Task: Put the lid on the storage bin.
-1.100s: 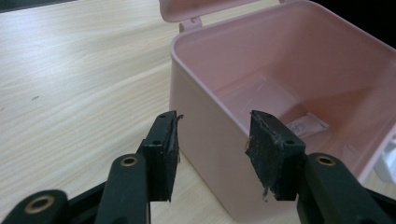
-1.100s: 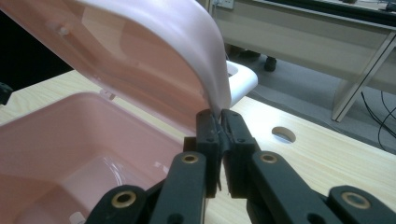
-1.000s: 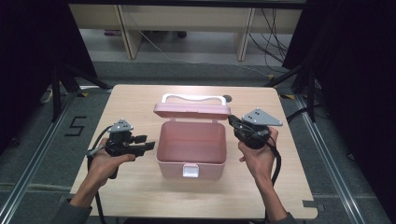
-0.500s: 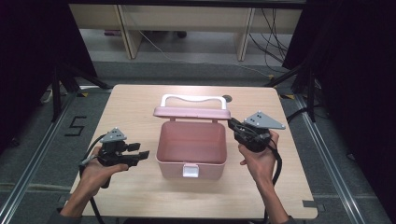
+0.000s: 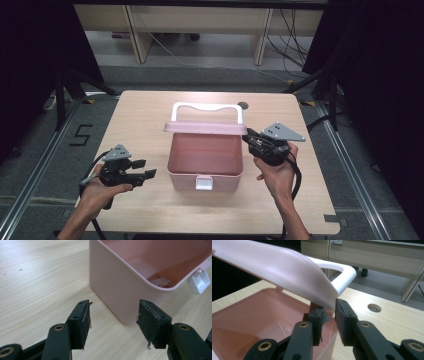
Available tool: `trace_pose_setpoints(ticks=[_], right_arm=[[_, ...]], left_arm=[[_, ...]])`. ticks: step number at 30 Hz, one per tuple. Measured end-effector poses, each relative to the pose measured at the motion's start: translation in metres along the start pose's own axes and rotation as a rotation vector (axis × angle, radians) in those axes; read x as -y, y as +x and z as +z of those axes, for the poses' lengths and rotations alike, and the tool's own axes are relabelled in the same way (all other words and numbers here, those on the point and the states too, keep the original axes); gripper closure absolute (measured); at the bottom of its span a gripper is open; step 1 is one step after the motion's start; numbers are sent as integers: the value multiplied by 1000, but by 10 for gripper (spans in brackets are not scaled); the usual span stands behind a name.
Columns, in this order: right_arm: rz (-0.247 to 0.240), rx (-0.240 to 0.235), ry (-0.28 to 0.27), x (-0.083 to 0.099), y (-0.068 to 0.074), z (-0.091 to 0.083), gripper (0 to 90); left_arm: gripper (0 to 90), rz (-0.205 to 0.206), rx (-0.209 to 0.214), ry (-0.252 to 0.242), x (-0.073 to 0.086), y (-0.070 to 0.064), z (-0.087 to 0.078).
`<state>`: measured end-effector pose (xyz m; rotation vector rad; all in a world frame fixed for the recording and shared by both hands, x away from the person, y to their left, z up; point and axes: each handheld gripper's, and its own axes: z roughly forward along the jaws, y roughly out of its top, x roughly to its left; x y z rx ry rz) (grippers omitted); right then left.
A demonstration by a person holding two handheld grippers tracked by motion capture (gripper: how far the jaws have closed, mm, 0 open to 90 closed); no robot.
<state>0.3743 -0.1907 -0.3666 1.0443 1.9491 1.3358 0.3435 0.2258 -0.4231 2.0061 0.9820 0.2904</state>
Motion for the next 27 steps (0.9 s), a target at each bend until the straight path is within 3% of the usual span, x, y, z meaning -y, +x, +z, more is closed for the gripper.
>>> trace_pose_setpoints(ticks=[4, 5, 6, 7, 8, 9, 10, 11, 13, 15, 18, 19, 20, 21, 22, 23, 24, 26, 27], right_arm=[[6, -11, 3, 2, -1, -2, 728], [-13, 0, 3, 2, -2, -3, 724], [-13, 0, 3, 2, -2, -3, 724], [-6, -6, 11, 2, -2, -3, 721], [-12, -3, 7, 3, -3, -4, 716], [33, -17, 18, 5, 0, -5, 702], [16, -21, 0, 5, -2, -3, 700], [7, -7, 10, 5, -3, -5, 694], [0, -3, 5, 6, -3, -5, 688], [45, -26, 16, 8, -1, -5, 665], [53, -27, 12, 9, 0, -5, 648], [43, -29, 0, 11, 0, -4, 630], [43, -29, 0, 11, 0, -4, 630], [60, -30, 14, 13, 1, -4, 619], [66, -37, 12, 13, 1, -4, 614], [66, -37, 12, 13, 1, -4, 614], [61, -42, 4, 14, 1, -2, 600], [76, -41, 7, 14, 1, -3, 595], [78, -38, 7, 15, 1, -3, 569]], left_arm=[[413, -16, -12, -15, 5, -2, -1], [412, 9, -13, 6, 6, -1, -3], [409, 9, -13, 6, 6, -1, -3], [409, -14, -7, -15, 7, -3, -2], [407, 10, -11, -2, 8, -2, -4], [400, 9, -7, -10, 10, -4, -5], [397, -10, -1, -20, 11, -6, -4], [393, 13, -5, 1, 12, -6, -5], [379, -6, -9, -21, 14, -8, -3], [377, -12, -8, -19, 19, -8, -3], [377, 8, -7, 7, 21, -6, -4], [377, -20, -10, -15, 25, -9, -2], [377, -20, -10, -15, 25, -9, -2], [377, 9, -4, 19, 27, -7, -3], [377, 9, -4, 19, 27, -7, -3], [377, -25, -9, -15, 29, -11, 0], [377, 17, -8, 20, 30, -10, -1], [373, 5, -18, 5, 32, -13, 0], [370, 22, -16, 24, 33, -13, -1]])
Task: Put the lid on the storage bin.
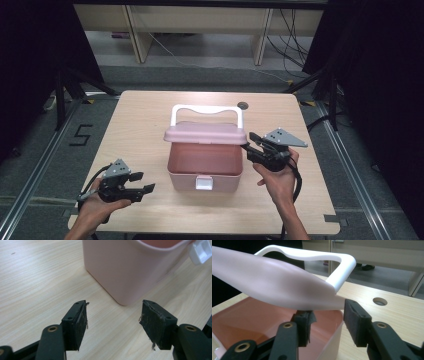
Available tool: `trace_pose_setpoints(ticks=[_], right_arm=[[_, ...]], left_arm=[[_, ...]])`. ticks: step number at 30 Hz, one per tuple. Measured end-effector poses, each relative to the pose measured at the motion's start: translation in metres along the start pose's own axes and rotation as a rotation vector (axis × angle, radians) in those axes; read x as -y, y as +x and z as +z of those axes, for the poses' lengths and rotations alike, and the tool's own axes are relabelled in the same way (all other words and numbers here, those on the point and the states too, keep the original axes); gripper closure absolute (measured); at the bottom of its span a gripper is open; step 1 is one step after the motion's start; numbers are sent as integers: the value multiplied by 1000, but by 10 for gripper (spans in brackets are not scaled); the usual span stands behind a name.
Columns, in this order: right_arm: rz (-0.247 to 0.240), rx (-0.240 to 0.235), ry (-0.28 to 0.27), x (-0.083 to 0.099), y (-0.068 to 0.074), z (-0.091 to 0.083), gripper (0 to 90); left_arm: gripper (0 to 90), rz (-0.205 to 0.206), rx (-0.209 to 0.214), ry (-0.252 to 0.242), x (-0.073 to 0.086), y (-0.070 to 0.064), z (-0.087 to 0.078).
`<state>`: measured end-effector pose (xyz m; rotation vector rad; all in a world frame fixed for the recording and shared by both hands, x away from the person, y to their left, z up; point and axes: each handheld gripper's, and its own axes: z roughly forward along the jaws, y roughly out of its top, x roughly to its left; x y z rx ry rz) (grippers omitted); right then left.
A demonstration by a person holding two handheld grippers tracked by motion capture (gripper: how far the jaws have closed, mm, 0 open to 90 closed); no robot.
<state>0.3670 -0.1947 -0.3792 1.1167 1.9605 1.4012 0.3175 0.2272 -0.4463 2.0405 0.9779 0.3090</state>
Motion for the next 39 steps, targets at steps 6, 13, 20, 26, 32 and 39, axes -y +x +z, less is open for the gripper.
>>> trace_pose_setpoints(ticks=[6, 13, 20, 26, 32, 39], right_arm=[[22, -7, 6, 3, -1, -4, 549], [14, -14, 2, 5, -1, -6, 531], [15, -14, 19, 11, -2, -9, 501], [12, -25, 33, 19, -1, -11, 493], [26, -35, 62, 27, -1, -14, 483], [10, -22, 56, 34, -2, -14, 479]], left_arm=[[356, 18, 8, 9, 7, -6, 3], [353, 1, 1, -4, 11, -9, 4], [349, 19, -1, 11, 15, -9, 3], [349, 13, -6, 28, 19, -6, 4], [349, 17, 1, 43, 22, -5, 6], [349, 19, -4, 42, 23, -6, 6]])
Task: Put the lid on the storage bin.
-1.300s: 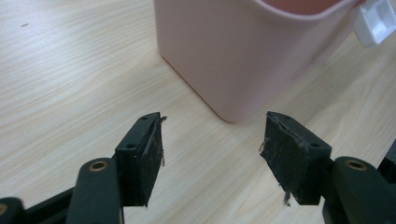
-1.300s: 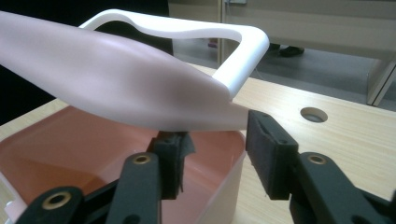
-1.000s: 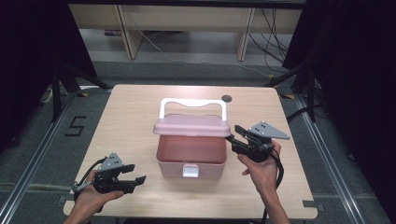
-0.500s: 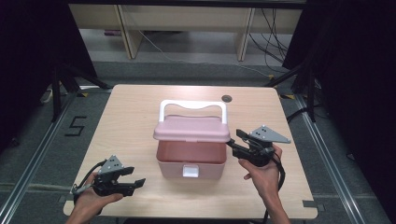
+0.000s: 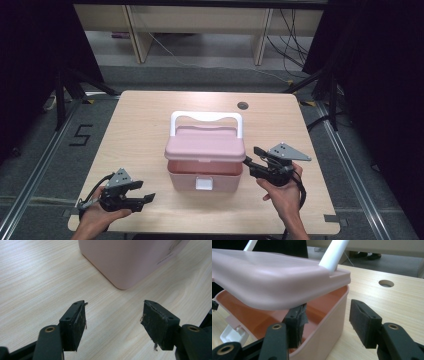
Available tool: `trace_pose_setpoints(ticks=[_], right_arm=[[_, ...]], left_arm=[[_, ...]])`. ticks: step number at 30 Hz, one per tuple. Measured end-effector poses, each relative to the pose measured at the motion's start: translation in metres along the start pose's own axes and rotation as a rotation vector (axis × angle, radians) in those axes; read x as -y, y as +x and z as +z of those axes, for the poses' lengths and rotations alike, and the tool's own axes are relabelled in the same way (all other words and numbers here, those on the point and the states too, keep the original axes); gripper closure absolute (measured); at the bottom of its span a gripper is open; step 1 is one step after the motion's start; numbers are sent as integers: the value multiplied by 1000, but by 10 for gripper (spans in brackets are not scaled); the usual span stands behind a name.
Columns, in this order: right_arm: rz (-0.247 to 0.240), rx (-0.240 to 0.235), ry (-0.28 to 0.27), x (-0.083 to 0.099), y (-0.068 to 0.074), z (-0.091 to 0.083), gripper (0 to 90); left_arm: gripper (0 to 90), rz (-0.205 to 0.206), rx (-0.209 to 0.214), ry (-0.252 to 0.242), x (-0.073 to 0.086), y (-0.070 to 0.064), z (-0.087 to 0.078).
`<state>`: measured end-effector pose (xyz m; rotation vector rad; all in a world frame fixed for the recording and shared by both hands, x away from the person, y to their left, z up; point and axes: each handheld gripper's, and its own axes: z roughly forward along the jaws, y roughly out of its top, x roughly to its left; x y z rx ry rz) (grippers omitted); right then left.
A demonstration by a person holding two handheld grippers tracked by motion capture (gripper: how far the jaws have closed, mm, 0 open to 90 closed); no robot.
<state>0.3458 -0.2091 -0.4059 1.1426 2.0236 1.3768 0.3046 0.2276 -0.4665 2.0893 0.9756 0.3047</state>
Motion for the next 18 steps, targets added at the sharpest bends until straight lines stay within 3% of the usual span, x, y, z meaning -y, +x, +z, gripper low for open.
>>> trace_pose_setpoints(ticks=[2, 5, 6, 9, 11, 15, 16, 18], right_arm=[[28, -16, 9, 2, 1, 0, 477], [-3, 0, 10, 5, 0, 0, 472], [27, -12, 20, 7, 1, -1, 468], [43, 3, 18, 9, 2, -4, 466], [17, 9, 9, 10, 0, -4, 465], [30, 14, 6, 14, 0, -7, 463], [5, 22, 0, 14, -1, -7, 462], [29, 11, 22, 15, 1, -8, 460]], left_arm=[[349, 2, 1, 4, 1, 0, 0], [349, 2, 0, 4, 1, 0, 0], [347, 4, 0, 4, 2, 0, 0], [346, -3, -4, 0, 3, 0, 0], [346, -2, -3, -1, 3, 0, 0], [344, -4, -6, 1, 4, 0, -1], [343, -7, -11, -1, 4, 0, 0], [342, -7, -9, 1, 5, 1, 0]])
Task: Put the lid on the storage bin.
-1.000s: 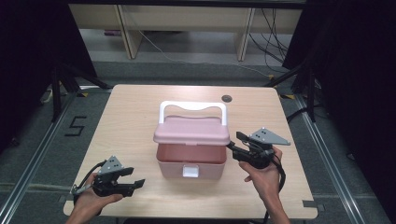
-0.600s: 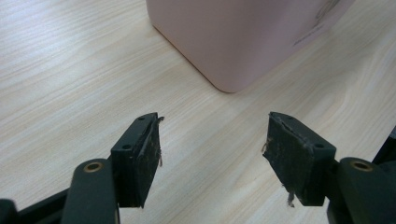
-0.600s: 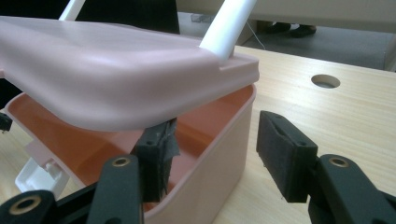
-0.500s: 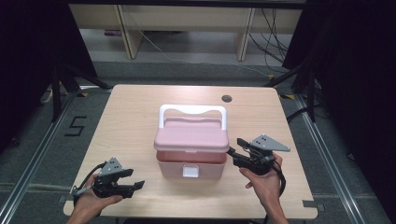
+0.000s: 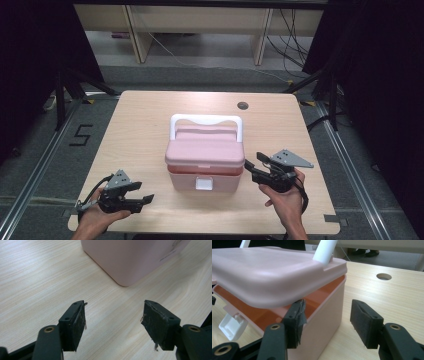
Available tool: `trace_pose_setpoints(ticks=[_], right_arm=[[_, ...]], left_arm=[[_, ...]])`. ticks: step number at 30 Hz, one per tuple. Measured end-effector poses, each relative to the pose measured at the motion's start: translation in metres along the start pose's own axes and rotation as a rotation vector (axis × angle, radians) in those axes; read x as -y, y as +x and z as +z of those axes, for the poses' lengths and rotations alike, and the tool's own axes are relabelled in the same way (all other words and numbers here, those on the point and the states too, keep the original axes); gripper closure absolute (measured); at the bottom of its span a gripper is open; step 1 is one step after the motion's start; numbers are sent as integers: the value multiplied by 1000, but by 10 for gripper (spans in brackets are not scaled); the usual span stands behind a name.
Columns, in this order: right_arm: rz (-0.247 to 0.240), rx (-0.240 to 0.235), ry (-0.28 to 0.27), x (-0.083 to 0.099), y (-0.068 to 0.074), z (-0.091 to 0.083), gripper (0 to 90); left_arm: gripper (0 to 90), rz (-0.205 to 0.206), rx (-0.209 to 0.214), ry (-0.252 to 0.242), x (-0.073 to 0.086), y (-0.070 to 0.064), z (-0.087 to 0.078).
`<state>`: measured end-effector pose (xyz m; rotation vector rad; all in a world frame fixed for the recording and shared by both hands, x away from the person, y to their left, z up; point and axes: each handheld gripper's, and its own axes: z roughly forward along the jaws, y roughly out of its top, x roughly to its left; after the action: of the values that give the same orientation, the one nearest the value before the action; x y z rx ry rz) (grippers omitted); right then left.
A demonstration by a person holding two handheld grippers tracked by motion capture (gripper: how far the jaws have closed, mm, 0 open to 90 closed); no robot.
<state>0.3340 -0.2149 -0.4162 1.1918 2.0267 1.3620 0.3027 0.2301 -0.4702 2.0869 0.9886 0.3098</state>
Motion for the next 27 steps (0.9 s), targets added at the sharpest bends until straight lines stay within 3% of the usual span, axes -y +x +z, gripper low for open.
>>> trace_pose_setpoints(ticks=[2, 3, 9, 10, 13, 17, 19, 23, 24, 26, 27], right_arm=[[9, -18, -1, 1, -1, 1, 454], [-11, 0, -8, 2, -2, 1, 453], [1, 1, -25, 3, -4, -2, 441], [31, -4, -18, 3, -2, -3, 441], [8, 8, -11, 4, -5, -3, 440], [32, 5, -13, 6, -7, -4, 432], [15, 14, -11, 7, -10, -6, 424], [38, -1, -3, 13, -13, -6, 371], [20, 2, -3, 14, -15, -6, 358], [57, -11, 5, 17, -13, -6, 334], [28, -1, -3, 18, -16, -6, 329]], left_arm=[[341, -1, -7, -1, 1, 0, 0], [341, -2, -5, 3, 2, 0, 1], [341, -4, -5, 9, 4, 0, 0], [341, -6, -9, 3, 4, 0, 0], [339, -1, -6, 7, 4, 0, 0], [332, 0, -9, 1, 5, 0, -1], [327, 0, -10, -3, 6, 0, -1], [307, 7, -7, -10, 7, -4, 0], [302, 7, -7, -10, 7, -4, 0], [293, 3, -11, -20, 7, -5, 0], [291, 3, -11, -20, 7, -5, 0]])
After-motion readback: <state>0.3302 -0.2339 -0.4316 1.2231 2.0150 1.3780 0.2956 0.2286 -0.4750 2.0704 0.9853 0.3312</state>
